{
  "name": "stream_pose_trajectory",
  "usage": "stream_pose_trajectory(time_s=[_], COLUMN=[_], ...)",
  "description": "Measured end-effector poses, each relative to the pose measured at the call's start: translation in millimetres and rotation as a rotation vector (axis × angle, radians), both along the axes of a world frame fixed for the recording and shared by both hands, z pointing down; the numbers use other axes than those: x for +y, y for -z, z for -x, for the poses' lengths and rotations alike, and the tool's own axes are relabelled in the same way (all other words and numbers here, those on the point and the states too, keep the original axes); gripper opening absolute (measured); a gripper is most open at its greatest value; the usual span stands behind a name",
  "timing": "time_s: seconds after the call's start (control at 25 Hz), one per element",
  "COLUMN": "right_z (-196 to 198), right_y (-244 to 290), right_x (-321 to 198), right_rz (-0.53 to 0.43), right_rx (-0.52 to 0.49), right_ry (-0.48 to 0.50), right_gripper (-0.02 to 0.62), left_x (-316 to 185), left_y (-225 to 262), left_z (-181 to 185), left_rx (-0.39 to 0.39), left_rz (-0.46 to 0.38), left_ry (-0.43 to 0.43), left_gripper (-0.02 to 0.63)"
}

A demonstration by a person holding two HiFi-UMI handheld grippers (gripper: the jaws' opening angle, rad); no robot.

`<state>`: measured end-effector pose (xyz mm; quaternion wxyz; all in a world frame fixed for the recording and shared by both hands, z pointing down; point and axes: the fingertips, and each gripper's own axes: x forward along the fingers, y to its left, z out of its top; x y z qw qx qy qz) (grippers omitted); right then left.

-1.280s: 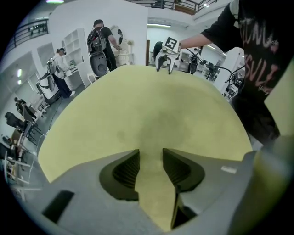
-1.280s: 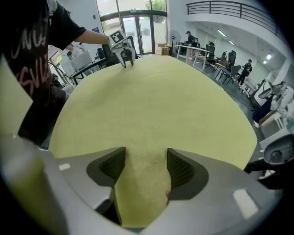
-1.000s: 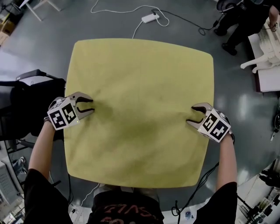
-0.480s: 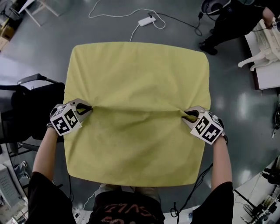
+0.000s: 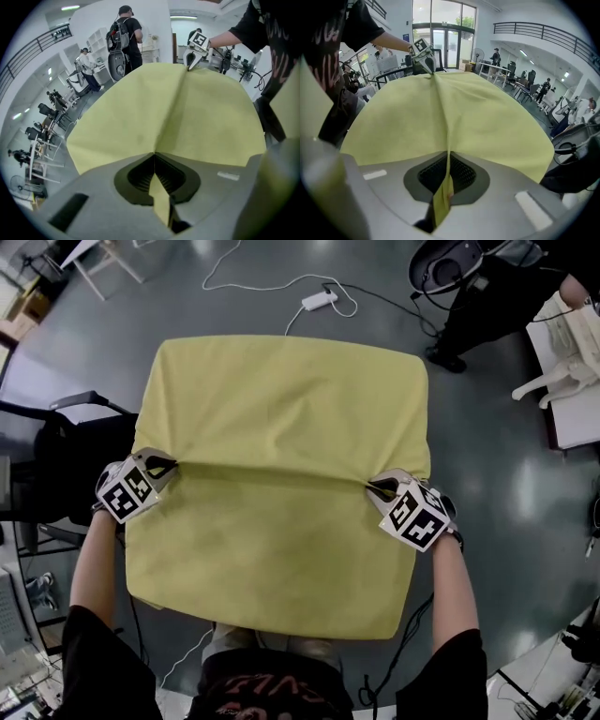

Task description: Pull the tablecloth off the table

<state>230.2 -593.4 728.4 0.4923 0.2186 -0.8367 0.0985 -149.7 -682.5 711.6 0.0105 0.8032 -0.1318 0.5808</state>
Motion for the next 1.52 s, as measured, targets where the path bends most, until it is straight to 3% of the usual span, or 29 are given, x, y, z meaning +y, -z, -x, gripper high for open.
stream_pose_trajectory(time_s=[0.32, 0.88, 1.2, 1.52], right_z=[-8, -2, 7, 32], right_y=[29, 38, 55, 83], right_x=[38, 85, 123, 214], right_rz=[-0.018, -0.012, -0.026, -0.064], right_rx=[-0.066, -0.03, -0.003, 0.022], right_ry=[0.035, 0.019, -0.003, -0.078], right_gripper=[0.015, 0.015, 0.015, 0.015], left_x=[52, 106, 155, 237], left_y=[28, 25, 36, 55], left_z=[-2, 3, 13, 36], left_rx=[-0.104, -0.004, 0.001, 0.056], left_rz=[0.015, 0.031, 0.04, -0.011], left_ry=[0.051, 0.126, 0.06, 0.043], left_gripper=[0.006, 0.006, 0.006, 0.006])
